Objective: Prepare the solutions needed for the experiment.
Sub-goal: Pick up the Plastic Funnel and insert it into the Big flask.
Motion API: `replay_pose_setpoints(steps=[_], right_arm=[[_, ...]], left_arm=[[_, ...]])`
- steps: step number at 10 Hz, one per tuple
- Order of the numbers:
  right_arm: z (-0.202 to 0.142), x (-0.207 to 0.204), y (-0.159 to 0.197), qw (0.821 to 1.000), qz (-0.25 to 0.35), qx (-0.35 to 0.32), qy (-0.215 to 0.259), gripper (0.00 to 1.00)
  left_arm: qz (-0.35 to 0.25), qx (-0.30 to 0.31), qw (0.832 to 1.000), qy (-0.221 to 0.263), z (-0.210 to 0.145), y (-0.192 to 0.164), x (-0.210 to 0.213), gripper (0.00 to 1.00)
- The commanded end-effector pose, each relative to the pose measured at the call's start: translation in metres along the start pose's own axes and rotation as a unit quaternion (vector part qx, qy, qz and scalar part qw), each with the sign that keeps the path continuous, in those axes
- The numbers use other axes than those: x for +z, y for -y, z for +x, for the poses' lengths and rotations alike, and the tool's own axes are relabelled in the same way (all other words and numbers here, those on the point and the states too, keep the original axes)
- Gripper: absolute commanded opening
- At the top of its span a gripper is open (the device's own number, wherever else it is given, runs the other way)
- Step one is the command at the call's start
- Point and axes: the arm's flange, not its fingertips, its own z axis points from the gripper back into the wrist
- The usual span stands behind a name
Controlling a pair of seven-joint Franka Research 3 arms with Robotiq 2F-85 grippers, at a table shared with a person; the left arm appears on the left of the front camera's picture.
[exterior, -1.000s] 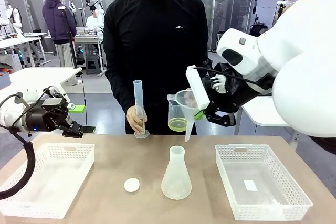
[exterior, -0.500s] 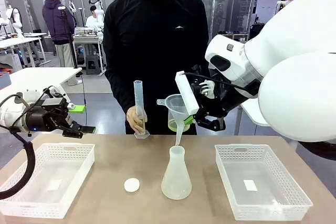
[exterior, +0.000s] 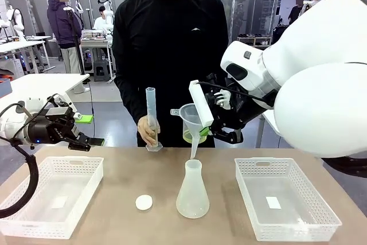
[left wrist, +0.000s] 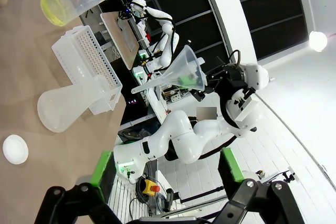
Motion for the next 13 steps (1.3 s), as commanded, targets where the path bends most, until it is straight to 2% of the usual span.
replay_pose_setpoints(steps=[1,7,13], right_arm=[[-0.002,-0.013,0.007,1.0,-0.021,-0.008,-0.015,0.04],[-0.014,-0.038,-0.001,0.999,0.008,-0.026,-0.038,0.04],[-0.027,-0.072,-0.014,0.999,0.026,-0.031,-0.019,0.04]], left_arm=[[0.003,-0.002,1.0,0.001,-0.002,0.002,-0.001,1.0],[0.003,-0.002,1.0,0.001,-0.002,0.002,-0.001,1.0],[0.003,-0.002,1.0,0.001,-0.002,0.002,-0.001,1.0]])
